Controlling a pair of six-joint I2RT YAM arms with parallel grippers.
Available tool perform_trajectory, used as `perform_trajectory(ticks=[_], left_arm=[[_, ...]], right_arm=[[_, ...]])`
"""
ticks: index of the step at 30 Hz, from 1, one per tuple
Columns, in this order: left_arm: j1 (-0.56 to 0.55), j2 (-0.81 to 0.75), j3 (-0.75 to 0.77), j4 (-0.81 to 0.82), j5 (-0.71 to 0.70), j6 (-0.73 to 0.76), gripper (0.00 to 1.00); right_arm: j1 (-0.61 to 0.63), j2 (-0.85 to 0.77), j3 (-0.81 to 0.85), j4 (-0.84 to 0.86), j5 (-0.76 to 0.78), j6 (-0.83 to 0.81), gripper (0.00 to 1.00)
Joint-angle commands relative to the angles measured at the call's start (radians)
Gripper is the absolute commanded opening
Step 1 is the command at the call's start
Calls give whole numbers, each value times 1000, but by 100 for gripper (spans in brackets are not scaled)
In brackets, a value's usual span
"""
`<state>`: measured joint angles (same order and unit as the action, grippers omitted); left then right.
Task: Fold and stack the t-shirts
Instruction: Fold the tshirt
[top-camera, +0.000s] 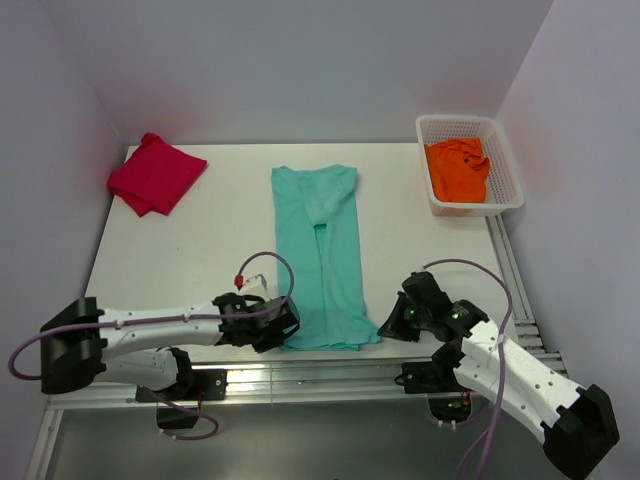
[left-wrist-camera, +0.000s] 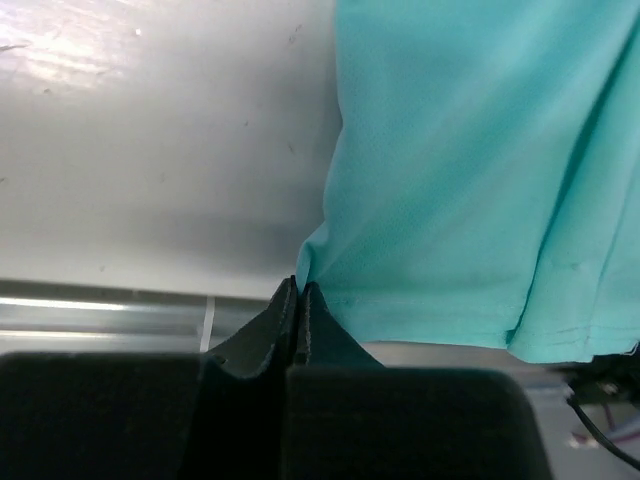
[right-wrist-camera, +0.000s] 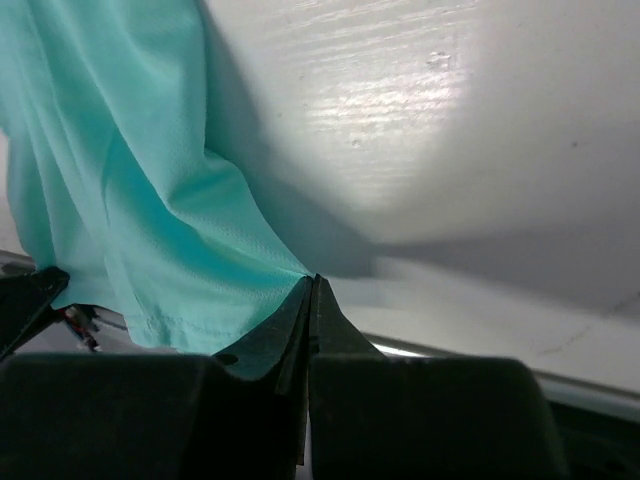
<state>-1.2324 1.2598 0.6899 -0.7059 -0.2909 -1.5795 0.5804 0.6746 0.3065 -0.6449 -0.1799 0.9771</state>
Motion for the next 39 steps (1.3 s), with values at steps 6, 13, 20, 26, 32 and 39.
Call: perform_trajectory(ticks=[6,13,20,26,32,39], left_arm=[[-9,-143,127,-263,-88,-43,0],[1,-114,272,-352,-132,1,0],[209,-163,309,-301,-74,174,0],[375,-94,349,-234,-30,344,0],[471,36,436,-176,16,469,0],[579,217,574,-112,78,590,0]], right_arm=[[7,49,250,-193,33,3,0],[18,186,456,-229,45,-12,0],[18,338,591,-245,79,-63,0],[15,454,680,-233,99,-104,0],[-1,589,764,-205,100,-158,0],[-45,793,911,-196,112,-235,0]])
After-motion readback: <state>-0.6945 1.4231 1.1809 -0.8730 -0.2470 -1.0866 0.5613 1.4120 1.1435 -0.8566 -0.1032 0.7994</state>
